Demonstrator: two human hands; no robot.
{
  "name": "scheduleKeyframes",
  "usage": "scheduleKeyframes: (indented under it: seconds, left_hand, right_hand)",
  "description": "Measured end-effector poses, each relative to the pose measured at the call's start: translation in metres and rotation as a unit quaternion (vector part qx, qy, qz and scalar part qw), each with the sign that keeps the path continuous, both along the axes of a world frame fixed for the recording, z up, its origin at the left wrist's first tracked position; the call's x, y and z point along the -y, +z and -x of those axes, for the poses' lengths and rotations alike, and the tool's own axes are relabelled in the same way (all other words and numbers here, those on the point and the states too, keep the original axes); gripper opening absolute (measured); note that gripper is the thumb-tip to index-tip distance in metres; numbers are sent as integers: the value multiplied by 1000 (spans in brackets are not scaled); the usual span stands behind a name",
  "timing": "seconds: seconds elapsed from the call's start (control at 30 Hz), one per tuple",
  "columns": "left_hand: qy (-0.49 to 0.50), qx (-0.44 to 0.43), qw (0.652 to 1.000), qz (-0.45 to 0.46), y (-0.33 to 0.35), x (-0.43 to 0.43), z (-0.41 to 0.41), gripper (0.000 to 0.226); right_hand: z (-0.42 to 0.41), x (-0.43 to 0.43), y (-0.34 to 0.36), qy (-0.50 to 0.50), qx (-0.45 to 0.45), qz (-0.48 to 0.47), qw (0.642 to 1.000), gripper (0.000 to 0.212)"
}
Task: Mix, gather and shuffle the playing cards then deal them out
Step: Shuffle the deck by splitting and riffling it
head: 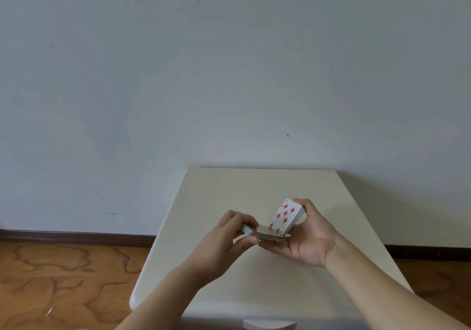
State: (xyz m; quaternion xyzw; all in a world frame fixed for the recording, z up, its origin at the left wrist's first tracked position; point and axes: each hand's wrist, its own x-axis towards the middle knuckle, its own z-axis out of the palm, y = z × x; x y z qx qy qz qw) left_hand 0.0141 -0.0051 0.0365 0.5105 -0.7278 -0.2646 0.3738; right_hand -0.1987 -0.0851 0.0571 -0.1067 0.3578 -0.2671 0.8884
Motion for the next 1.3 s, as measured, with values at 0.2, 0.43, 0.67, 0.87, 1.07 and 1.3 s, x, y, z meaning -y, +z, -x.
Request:
scheduleKeyframes:
  seconds: [0.2, 0.43, 0.67, 0.87, 1.07, 1.3]
  left_hand:
    - [11, 83, 996, 37, -11, -3, 2, 35]
    - [-100, 235, 967, -17, -6, 9, -9, 55]
    - [-122, 312, 941, 58, -2, 23, -13, 64]
    - [0, 174, 978, 119, -10, 17, -6, 90]
    - [101, 12, 992, 72, -23, 20, -4, 50]
    - [84, 65, 994, -21, -42, 26, -14, 56]
  right_hand:
    - [1, 4, -10, -12, 26, -60, 998, 74]
    - [-11, 9, -11, 36, -64, 29, 997, 77]
    - [-19, 9, 4, 52, -93, 81, 991, 69]
    - [-21, 8, 11, 40, -35, 128, 990, 61]
    - [-27, 4, -3, 11, -224, 380, 897, 65]
    - [-5, 3, -50, 115, -455, 655, 592, 46]
